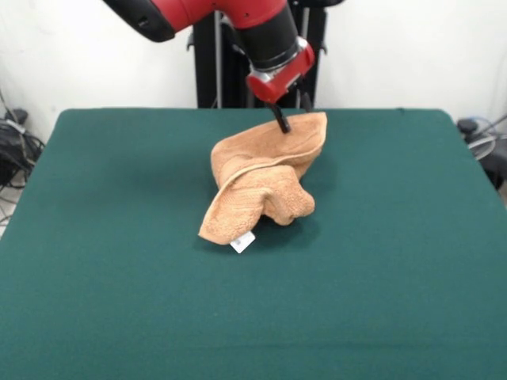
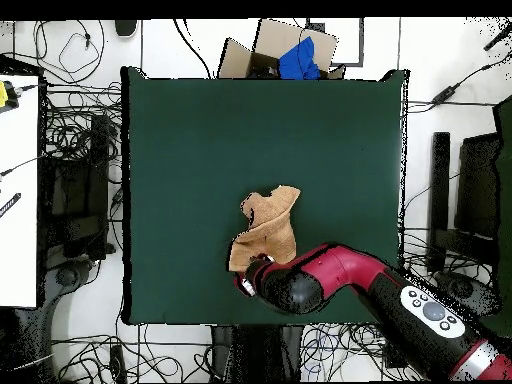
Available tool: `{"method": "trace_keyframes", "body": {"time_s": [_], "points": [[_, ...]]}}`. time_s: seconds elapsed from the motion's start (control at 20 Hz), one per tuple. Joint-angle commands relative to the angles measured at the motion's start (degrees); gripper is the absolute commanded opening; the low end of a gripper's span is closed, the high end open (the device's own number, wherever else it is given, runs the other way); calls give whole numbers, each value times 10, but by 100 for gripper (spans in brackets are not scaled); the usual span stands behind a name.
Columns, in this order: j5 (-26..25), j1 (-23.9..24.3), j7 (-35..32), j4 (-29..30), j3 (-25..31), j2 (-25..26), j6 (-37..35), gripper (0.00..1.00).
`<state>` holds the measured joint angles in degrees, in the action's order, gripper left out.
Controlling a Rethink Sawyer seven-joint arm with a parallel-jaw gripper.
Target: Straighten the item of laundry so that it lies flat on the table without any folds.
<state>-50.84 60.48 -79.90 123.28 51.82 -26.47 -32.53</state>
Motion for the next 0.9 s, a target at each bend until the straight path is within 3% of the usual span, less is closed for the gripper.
{"method": "trace_keyframes", "body": {"time_s": [0.05, 0.45, 0.9], "points": [[-27, -37, -88, -69, -78, -24, 42, 100], [-13, -106, -201, -107, -175, -57, 113, 100], [57, -186, -234, -146, -277, -74, 143, 100]]}}
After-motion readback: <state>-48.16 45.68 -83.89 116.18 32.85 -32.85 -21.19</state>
